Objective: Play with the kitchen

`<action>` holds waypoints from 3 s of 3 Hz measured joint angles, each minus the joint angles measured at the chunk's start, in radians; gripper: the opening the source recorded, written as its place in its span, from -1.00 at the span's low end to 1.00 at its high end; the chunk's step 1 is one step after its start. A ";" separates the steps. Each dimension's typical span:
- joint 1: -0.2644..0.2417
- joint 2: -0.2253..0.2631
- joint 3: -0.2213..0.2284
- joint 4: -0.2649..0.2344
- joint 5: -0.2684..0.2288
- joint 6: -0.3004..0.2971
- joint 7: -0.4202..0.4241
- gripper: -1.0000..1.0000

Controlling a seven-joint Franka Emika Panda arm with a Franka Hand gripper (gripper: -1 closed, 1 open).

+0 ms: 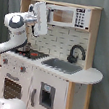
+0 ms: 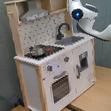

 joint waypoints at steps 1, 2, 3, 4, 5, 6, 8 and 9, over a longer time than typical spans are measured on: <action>-0.060 0.020 0.047 0.063 0.000 0.024 -0.030 1.00; -0.119 0.042 0.064 0.133 0.000 0.032 -0.062 1.00; -0.180 0.062 0.090 0.191 0.000 0.061 -0.098 1.00; -0.221 0.065 0.116 0.269 0.000 0.064 -0.147 1.00; -0.276 0.067 0.135 0.326 0.000 0.095 -0.198 1.00; -0.230 0.067 0.108 0.306 0.000 0.085 -0.292 1.00; -0.062 0.044 0.097 0.193 -0.002 0.066 -0.379 1.00; 0.017 0.008 0.106 0.137 -0.002 0.064 -0.404 1.00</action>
